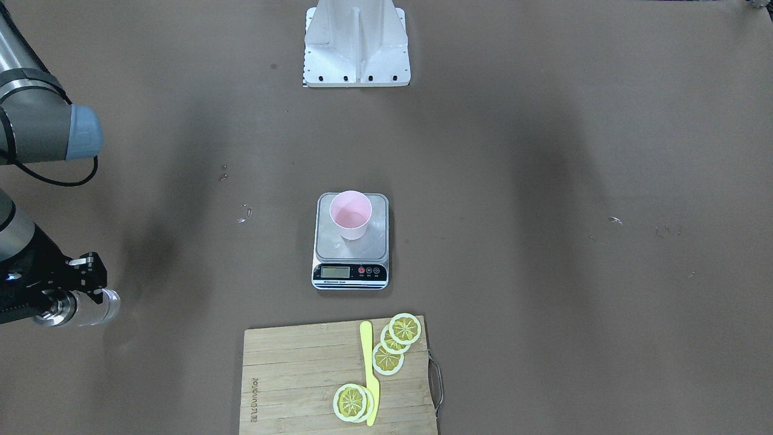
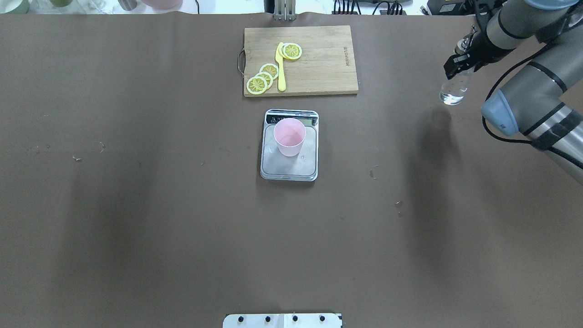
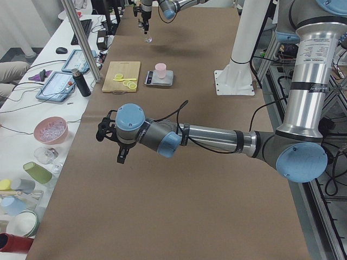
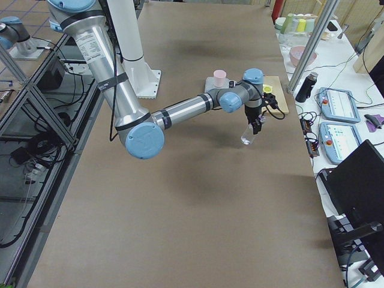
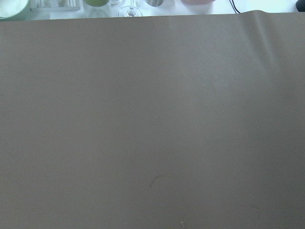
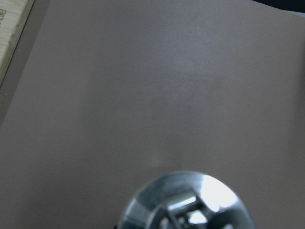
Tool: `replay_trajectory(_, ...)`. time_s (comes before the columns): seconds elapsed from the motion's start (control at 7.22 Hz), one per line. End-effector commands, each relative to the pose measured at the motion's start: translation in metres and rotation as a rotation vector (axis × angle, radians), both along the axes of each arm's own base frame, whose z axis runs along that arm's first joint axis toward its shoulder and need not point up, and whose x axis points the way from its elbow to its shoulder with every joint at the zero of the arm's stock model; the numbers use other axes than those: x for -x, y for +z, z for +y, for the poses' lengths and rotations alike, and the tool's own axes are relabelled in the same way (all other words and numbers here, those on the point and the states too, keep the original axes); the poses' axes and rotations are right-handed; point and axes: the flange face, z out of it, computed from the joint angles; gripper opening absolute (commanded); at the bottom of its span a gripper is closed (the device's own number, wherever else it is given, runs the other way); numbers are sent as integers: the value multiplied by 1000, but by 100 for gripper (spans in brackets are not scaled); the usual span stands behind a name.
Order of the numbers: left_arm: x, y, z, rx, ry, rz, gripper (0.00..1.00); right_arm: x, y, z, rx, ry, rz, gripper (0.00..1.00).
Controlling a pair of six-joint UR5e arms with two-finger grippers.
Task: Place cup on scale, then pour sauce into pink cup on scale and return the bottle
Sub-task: 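Carry the bottle back to its spot beside the scale with the right gripper, then lower the glass bottle onto the table with the right gripper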
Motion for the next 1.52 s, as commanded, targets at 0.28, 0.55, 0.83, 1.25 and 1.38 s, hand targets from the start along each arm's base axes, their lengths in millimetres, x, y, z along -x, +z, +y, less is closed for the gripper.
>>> replay_trajectory(0.28, -1, -3, 0, -4, 0, 1, 97, -22, 28, 38, -44, 19, -44, 0)
replay_trajectory(0.55, -1, -1, 2, 1, 0, 1, 97, -30, 43, 48, -33, 36, -25, 0)
replay_trajectory(0.83, 0, -1, 4, -2, -2, 1, 97, -43, 60, 66, -37, 71, 21, 0)
replay_trajectory(1.25, 0, -5, 5, -4, -5, 3, 97, -38, 65, 71, -35, 72, 35, 0)
replay_trajectory(1.38, 0, -5, 5, -5, -5, 3, 97, -30, 65, 72, -42, 66, 45, 0)
